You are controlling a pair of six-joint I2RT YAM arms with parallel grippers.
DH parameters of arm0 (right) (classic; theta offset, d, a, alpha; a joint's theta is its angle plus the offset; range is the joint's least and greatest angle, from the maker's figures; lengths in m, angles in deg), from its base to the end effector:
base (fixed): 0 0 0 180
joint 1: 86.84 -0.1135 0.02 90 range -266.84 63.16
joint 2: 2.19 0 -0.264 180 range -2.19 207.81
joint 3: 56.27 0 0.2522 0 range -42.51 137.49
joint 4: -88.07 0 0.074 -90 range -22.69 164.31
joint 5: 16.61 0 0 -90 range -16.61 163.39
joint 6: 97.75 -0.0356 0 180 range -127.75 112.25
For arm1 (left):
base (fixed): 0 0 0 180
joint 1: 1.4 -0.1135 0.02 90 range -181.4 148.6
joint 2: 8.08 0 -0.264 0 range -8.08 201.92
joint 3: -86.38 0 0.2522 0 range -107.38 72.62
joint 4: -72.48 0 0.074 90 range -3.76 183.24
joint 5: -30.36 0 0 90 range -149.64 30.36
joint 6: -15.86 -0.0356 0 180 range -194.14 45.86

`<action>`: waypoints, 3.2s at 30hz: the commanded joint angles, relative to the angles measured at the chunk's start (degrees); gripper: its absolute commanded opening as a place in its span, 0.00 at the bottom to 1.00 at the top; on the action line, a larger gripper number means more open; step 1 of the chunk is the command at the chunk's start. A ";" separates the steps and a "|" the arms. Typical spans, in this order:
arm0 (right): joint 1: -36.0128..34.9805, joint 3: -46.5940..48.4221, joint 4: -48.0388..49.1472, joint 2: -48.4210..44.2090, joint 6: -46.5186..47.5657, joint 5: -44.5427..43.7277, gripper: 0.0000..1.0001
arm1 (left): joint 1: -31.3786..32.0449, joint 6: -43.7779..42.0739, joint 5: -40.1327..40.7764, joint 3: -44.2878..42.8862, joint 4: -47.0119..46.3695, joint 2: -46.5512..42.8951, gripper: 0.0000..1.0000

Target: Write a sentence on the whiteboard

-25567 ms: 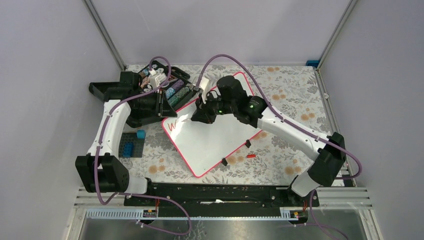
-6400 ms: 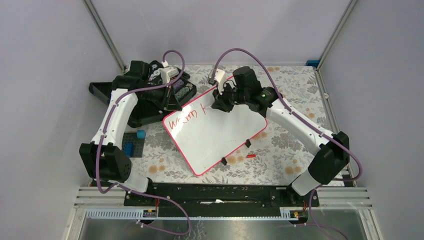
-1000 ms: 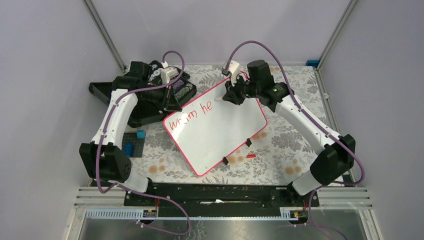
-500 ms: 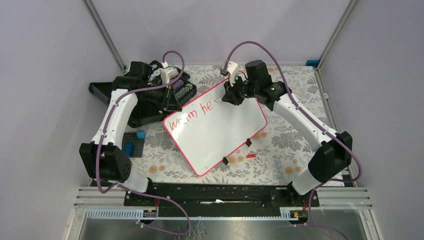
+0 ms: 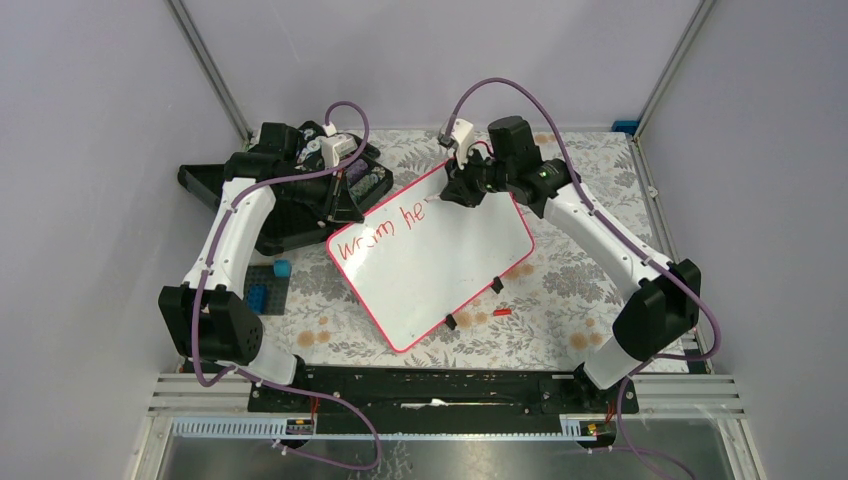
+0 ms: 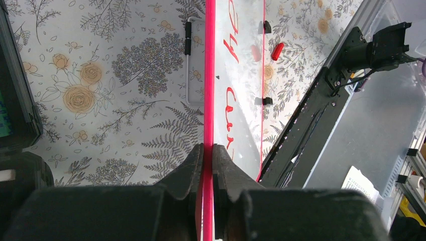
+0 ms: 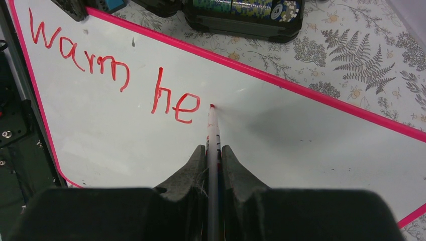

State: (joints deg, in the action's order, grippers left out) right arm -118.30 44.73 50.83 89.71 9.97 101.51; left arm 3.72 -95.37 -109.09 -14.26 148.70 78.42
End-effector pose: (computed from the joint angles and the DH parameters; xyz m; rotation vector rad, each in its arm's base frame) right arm 0.3075 0.2078 0.3675 -1.1267 1.7268 0.6531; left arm 0.2903 -0.0532 0.3528 0.8046 2.2466 -0.9984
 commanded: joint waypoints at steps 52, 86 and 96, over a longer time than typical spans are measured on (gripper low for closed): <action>-0.26 1.09 0.90 -0.69 2.68 -3.19 0.00 | 0.24 -1.44 -1.05 0.18 -0.23 0.44 0.00; -0.09 -5.19 0.86 -5.28 5.01 -5.40 0.00 | 0.22 -1.26 -0.87 0.18 -0.28 0.31 0.00; 0.08 -1.73 0.85 -5.14 3.91 -2.67 0.00 | 0.21 -1.27 -1.28 0.13 -0.24 0.36 0.00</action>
State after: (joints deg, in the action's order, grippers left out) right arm -118.87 39.61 50.63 86.43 13.72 97.95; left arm 3.70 -95.59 -108.98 -14.04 148.63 78.42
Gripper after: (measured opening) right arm 0.169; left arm 0.086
